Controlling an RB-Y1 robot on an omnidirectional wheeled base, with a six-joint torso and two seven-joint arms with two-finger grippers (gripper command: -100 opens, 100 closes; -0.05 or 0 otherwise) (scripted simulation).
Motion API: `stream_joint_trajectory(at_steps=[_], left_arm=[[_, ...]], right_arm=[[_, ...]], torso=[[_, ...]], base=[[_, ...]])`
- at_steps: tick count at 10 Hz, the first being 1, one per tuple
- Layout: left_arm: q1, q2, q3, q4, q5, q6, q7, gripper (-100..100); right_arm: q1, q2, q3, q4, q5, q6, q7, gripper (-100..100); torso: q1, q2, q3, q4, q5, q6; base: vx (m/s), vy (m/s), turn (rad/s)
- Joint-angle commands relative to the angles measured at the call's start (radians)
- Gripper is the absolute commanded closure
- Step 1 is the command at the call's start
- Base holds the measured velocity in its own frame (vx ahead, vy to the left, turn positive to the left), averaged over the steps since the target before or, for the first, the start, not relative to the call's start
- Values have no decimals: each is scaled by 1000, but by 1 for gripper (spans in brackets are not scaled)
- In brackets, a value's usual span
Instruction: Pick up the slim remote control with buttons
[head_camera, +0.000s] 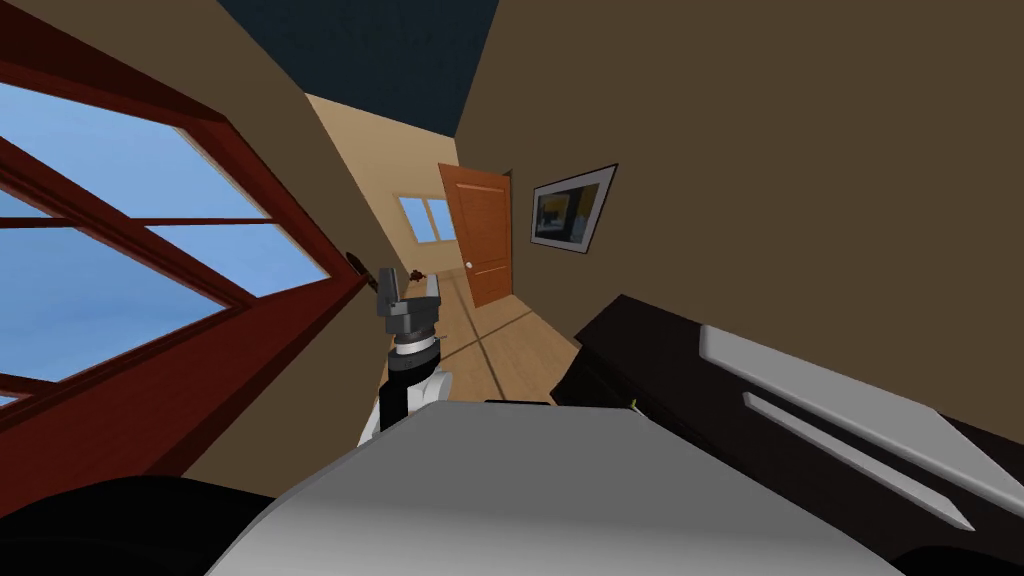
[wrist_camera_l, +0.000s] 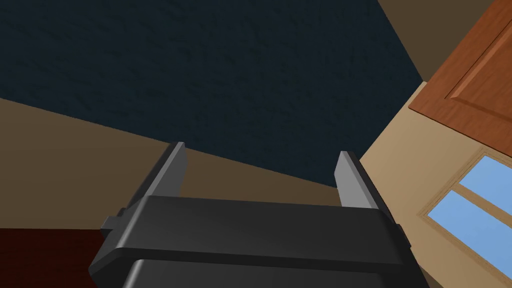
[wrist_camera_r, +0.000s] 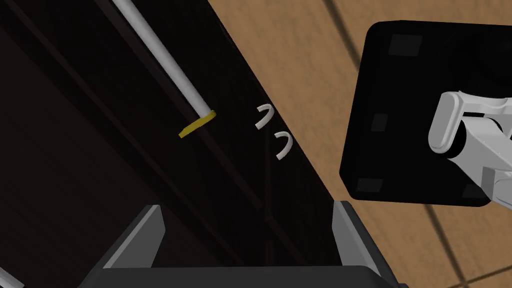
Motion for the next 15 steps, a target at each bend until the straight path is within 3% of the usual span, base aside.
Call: stream_joint_trajectory(at_steps=[1, 7, 15], left_arm=[[0, 0, 0, 0, 0, 0, 0, 0], [0, 0, 0, 0, 0, 0, 0, 0], [0, 0, 0, 0, 0, 0, 0, 0]], right_arm=[[-6, -12, 3, 34, 11, -13, -6, -100], [18, -62, -2, 82, 11, -45, -32, -100], [81, -13, -31, 16, -15, -12, -60, -100]], torso=[[0, 0, 0, 0, 0, 0], [2, 1, 0, 0, 0, 0], [0, 9, 5, 2, 0, 2]], base=[[57, -46, 350], [45, -42, 308], [-32, -66, 235]])
